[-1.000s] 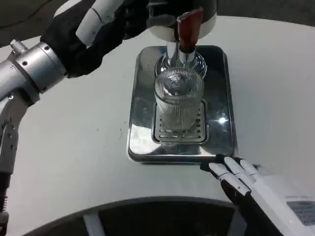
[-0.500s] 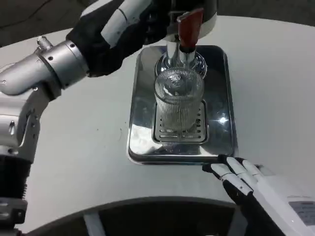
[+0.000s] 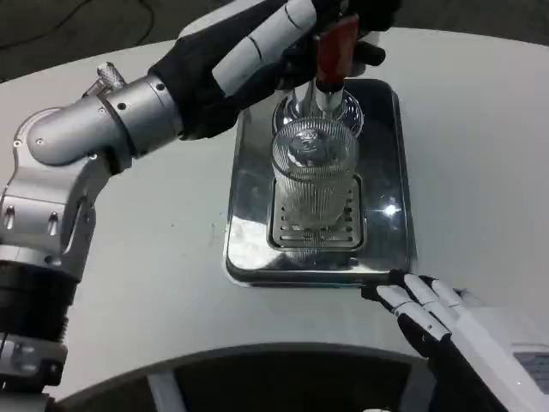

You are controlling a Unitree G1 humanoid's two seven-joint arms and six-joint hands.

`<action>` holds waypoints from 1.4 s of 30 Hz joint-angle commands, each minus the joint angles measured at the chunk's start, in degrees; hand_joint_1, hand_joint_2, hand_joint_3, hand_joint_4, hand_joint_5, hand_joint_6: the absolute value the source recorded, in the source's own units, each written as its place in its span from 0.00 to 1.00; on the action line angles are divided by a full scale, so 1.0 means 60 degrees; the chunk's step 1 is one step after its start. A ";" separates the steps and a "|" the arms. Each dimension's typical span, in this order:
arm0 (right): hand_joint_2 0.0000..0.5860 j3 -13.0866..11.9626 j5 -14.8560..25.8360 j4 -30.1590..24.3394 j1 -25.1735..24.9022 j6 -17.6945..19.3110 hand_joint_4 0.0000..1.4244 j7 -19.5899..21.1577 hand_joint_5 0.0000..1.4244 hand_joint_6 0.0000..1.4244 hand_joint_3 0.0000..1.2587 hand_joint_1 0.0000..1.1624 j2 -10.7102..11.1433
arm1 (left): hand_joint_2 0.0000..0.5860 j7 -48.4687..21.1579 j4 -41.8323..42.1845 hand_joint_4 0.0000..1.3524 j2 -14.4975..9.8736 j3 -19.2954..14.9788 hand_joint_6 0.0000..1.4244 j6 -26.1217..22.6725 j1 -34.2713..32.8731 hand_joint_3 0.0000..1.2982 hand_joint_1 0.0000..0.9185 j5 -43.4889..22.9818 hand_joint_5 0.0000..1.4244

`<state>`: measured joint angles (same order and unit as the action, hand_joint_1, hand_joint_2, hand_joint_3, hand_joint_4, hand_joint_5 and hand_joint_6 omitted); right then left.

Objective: Grasp the cup under the faucet to collect the drink, then remove the cup.

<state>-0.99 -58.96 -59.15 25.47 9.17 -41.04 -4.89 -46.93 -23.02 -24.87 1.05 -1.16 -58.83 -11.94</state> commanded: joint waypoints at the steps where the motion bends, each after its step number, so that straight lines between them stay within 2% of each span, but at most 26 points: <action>1: 0.72 -0.0050 0.0205 -0.0142 0.0060 0.0116 0.00 0.0065 0.00 0.00 0.09 0.33 -0.0424 | 0.20 -0.0306 -0.0074 0.06 -0.0126 0.0321 0.09 0.0445 0.0064 0.12 0.00 0.0476 0.13; 11: 0.72 -0.0063 0.0300 -0.0142 0.0040 0.0049 0.00 -0.0014 0.00 0.00 0.09 0.33 -0.0421 | 0.19 -0.0422 -0.0263 0.04 -0.0357 0.0885 0.06 0.1378 0.0170 0.12 0.00 0.1234 0.09; 22: 0.72 -0.0243 0.0562 -0.0142 0.0153 -0.0001 0.00 0.0005 0.00 0.00 0.09 0.33 -0.0441 | 0.18 -0.0260 -0.0763 0.03 -0.0342 0.1364 0.04 0.2402 0.0048 0.12 0.00 0.2023 0.05; 32: 0.72 -0.0340 0.0792 -0.0142 0.0168 -0.0084 0.00 -0.0029 0.00 0.00 0.09 0.33 -0.0530 | 0.17 -0.0139 -0.1110 0.02 -0.0381 0.1564 0.03 0.3013 -0.0042 0.12 0.00 0.2376 0.04; 35: 0.72 -0.0369 0.1060 -0.0142 0.0190 -0.0202 0.00 0.0043 0.00 0.00 0.09 0.33 -0.0562 | 0.17 -0.0115 -0.1144 0.01 -0.0374 0.1558 0.03 0.3105 -0.0052 0.11 0.00 0.2433 0.04; 37: 0.71 -0.0396 0.1596 -0.0142 0.0256 -0.0416 0.00 0.0215 0.00 0.00 0.08 0.33 -0.0589 | 0.17 -0.0107 -0.1135 0.01 -0.0387 0.1562 0.03 0.3148 -0.0042 0.11 0.00 0.2473 0.04; 42: 0.61 -0.0278 0.2725 -0.0142 0.0270 -0.1255 0.00 0.0703 0.00 0.00 0.05 0.39 -0.0535 | 0.17 -0.0100 -0.1119 0.01 -0.0423 0.1561 0.03 0.3200 -0.0004 0.11 0.00 0.2510 0.04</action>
<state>-3.29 -45.69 -59.15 27.08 4.66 -38.94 -5.73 -45.83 -28.53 -27.03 8.01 18.48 -60.91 0.53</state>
